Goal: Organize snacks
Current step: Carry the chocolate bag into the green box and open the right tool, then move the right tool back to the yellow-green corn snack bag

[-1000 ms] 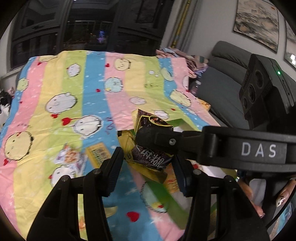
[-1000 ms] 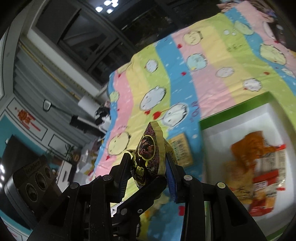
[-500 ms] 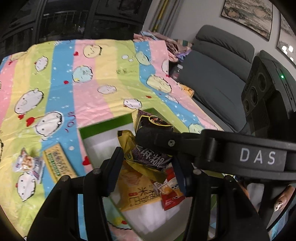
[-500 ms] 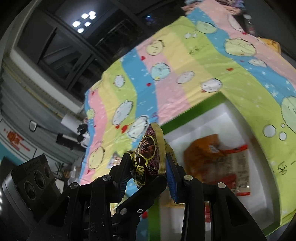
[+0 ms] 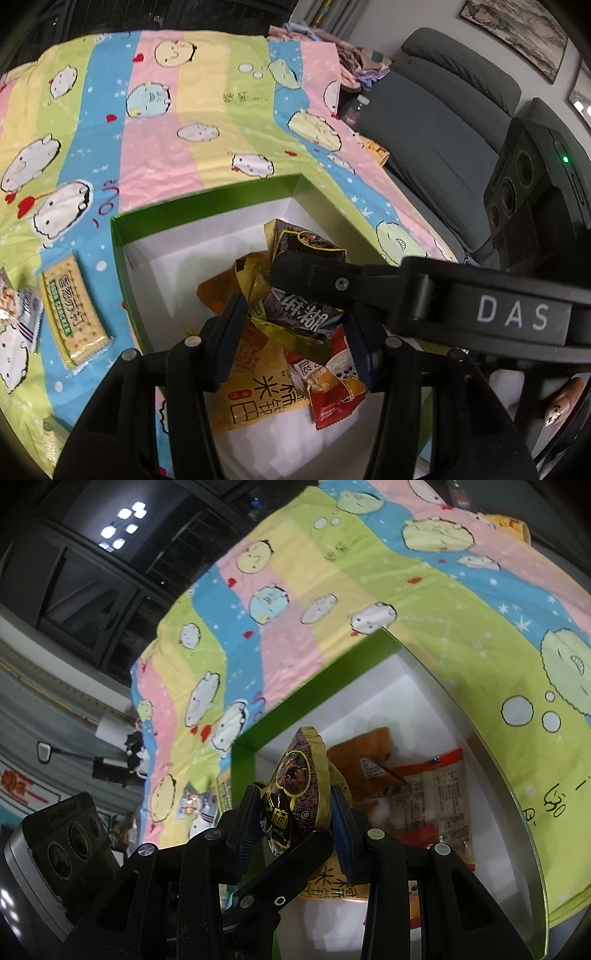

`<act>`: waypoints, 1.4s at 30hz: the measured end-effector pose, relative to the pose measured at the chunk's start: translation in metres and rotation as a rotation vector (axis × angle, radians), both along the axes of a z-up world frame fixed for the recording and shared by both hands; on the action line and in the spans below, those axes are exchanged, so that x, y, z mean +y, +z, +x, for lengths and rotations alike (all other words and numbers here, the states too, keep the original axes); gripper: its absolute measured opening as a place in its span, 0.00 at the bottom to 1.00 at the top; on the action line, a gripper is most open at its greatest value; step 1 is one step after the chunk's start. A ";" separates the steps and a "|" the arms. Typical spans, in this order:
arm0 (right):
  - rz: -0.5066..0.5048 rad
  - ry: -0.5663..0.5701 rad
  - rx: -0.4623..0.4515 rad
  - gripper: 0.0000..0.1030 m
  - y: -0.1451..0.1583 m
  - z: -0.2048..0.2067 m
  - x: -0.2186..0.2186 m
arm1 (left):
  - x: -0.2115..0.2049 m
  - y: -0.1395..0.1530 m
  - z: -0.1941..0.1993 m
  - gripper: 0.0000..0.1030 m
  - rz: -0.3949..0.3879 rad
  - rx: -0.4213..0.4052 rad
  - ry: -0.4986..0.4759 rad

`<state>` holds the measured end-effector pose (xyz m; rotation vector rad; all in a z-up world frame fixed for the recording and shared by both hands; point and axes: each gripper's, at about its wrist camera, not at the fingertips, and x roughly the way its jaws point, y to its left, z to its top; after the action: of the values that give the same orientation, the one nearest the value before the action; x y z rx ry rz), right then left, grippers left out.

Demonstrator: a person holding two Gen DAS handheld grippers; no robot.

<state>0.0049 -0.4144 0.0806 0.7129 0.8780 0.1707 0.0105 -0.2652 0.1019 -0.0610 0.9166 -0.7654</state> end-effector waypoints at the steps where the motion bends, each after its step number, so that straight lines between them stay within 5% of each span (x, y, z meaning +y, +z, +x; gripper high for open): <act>1: 0.000 -0.002 0.009 0.38 -0.002 0.001 0.000 | -0.001 -0.002 0.001 0.51 0.001 0.008 -0.002; 19: -0.021 -0.034 0.088 0.38 -0.020 0.009 -0.006 | -0.008 -0.019 0.008 0.52 0.007 0.081 0.004; 26: -0.047 -0.056 0.106 0.38 -0.018 0.009 -0.008 | -0.005 -0.014 0.004 0.60 -0.011 0.072 0.009; 29: -0.102 -0.098 0.085 0.52 -0.008 0.003 -0.007 | 0.006 -0.001 -0.002 0.72 -0.014 0.025 0.041; 34: -0.102 -0.091 -0.014 0.53 0.016 -0.014 -0.001 | 0.037 0.021 -0.011 0.78 -0.041 -0.021 0.097; 38: -0.142 -0.071 -0.103 0.77 0.039 -0.025 0.017 | 0.075 0.040 -0.020 0.85 -0.070 -0.058 0.164; 42: -0.165 0.003 -0.177 0.77 0.059 -0.034 0.045 | 0.114 0.050 -0.033 0.92 -0.061 -0.098 0.237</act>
<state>-0.0290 -0.3695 0.1395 0.5343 0.7154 0.1596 -0.0227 -0.1515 0.1523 -0.1814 0.7769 -0.5704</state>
